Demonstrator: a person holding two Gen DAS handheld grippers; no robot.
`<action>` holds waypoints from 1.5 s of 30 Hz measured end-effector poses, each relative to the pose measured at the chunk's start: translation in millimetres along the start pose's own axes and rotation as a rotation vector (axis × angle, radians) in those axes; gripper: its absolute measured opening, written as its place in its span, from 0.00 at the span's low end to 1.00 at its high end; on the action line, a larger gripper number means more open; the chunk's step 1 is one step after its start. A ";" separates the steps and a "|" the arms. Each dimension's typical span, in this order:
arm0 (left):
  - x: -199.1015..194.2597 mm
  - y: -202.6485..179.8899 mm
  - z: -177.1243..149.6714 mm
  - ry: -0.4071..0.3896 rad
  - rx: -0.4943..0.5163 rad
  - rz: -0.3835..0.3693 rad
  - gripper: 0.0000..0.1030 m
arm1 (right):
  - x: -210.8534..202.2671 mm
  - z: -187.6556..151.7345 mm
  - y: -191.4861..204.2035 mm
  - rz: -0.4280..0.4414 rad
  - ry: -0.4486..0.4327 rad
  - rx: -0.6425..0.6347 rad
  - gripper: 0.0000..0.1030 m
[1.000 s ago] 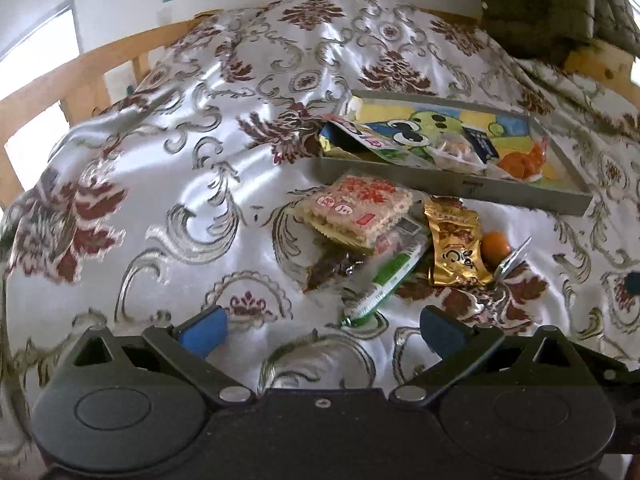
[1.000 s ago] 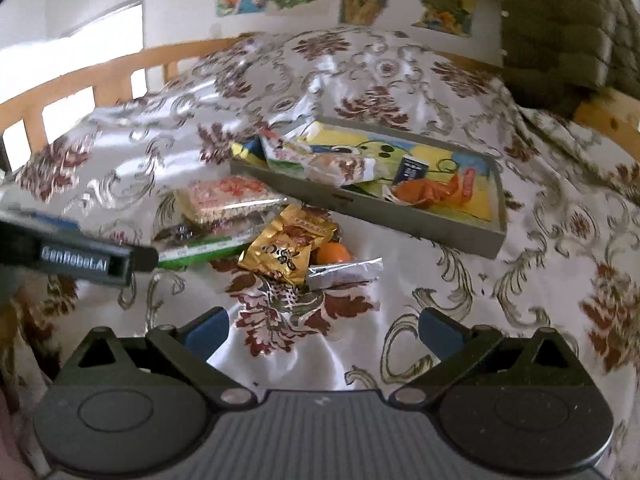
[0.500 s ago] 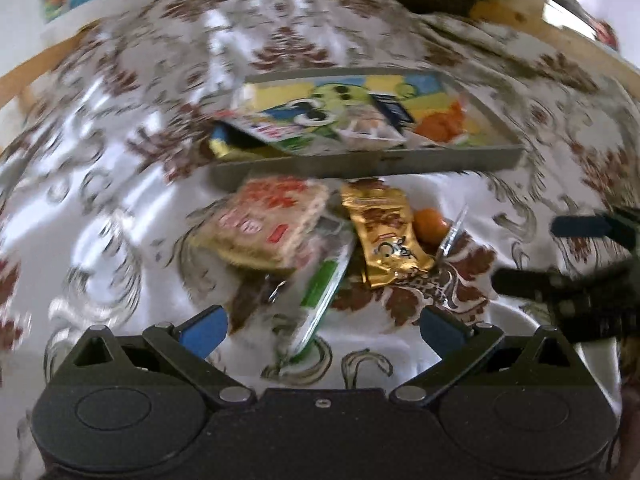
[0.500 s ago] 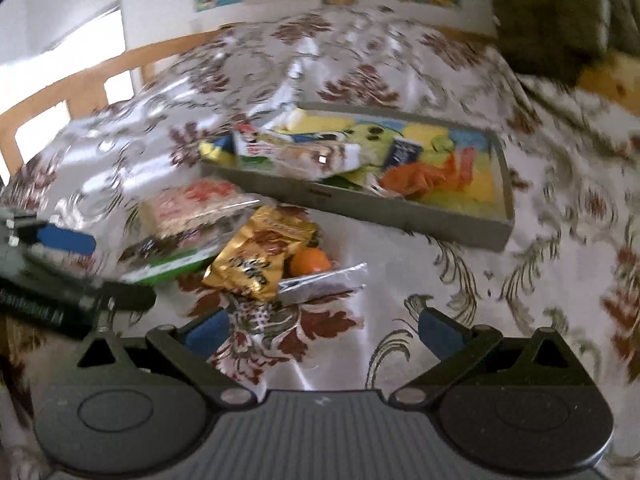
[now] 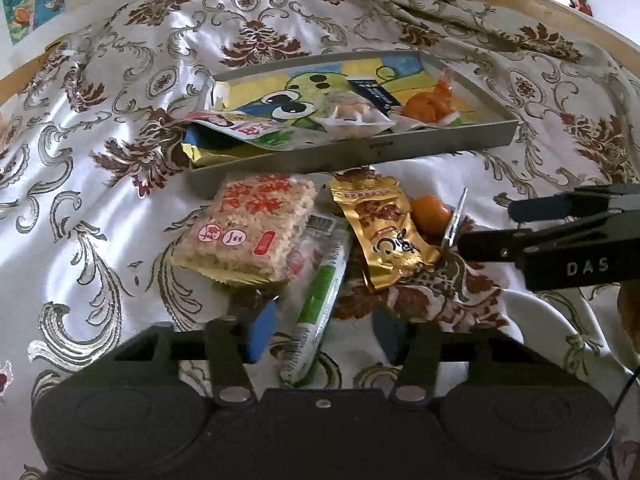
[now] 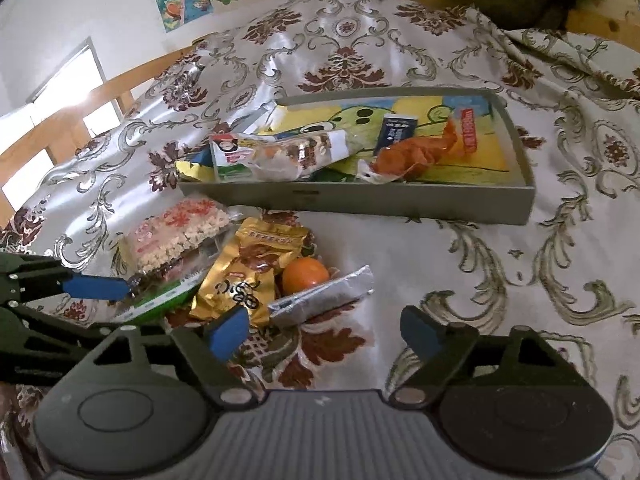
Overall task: Organize snacks
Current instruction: 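Grasp the green stick snack with the left tool while the right tool approaches the silver packet, then close the right tool on the silver stick packet while the left tool holds the green stick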
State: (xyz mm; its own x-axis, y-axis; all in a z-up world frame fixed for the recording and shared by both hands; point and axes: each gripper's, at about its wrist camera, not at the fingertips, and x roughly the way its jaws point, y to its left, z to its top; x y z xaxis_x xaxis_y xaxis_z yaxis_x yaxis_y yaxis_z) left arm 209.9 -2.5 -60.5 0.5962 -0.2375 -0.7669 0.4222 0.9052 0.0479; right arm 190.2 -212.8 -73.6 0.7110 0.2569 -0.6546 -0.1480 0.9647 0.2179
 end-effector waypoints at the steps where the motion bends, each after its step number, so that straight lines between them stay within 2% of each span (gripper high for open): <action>1: 2.0 1.0 0.2 0.004 -0.010 0.000 0.41 | 2.4 0.2 1.0 0.003 0.004 0.001 0.80; 6: 3.0 4.4 0.3 -0.009 -0.050 -0.022 0.35 | 12.0 2.3 5.4 0.008 0.009 0.027 0.79; 9: 2.8 1.1 -0.9 -0.014 -0.058 -0.068 0.35 | 19.0 4.3 5.4 0.005 0.007 0.053 0.79; 11: 5.0 -2.3 -1.6 -0.009 -0.048 -0.073 0.35 | 24.9 5.3 4.7 0.001 0.010 0.069 0.79; 16: 12.3 5.9 -2.9 0.030 -0.121 -0.139 0.30 | 29.6 6.6 3.8 -0.041 0.039 0.087 0.67; 21: 19.4 15.6 -5.0 0.048 -0.205 -0.163 0.28 | 27.6 5.1 7.7 -0.116 0.071 0.079 0.49; 25: 21.6 17.3 -4.4 0.044 -0.229 -0.161 0.28 | 27.5 3.9 8.0 -0.121 0.071 0.085 0.43; 27: 24.4 16.7 -3.1 0.044 -0.243 -0.154 0.31 | 26.9 3.5 6.7 -0.112 0.067 0.102 0.42; 34: 26.5 13.7 -0.6 0.036 -0.240 -0.144 0.31 | 27.5 2.0 6.6 -0.115 0.064 0.092 0.41; 35: 26.4 13.9 -0.3 0.041 -0.244 -0.142 0.29 | 27.4 1.9 6.9 -0.118 0.064 0.091 0.37; 36: 25.9 14.1 0.0 0.045 -0.248 -0.139 0.27 | 27.0 1.8 7.6 -0.130 0.064 0.087 0.30; 38: 24.4 12.8 0.3 0.052 -0.246 -0.129 0.24 | 26.2 2.0 9.4 -0.146 0.066 0.078 0.23; 40: 23.1 10.2 0.1 0.053 -0.233 -0.117 0.20 | 25.4 1.8 11.4 -0.150 0.066 0.073 0.20; 45: 19.1 7.5 -2.4 0.046 -0.229 -0.121 0.18 | 22.7 2.1 13.2 -0.148 0.063 0.067 0.11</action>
State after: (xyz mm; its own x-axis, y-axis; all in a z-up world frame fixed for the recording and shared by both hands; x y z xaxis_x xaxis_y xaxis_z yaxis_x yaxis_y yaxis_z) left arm 222.8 0.6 -76.3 0.5166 -0.3373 -0.7870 0.3201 0.9286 -0.1879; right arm 205.8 -194.4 -84.1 0.6765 0.1178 -0.7269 0.0029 0.9867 0.1626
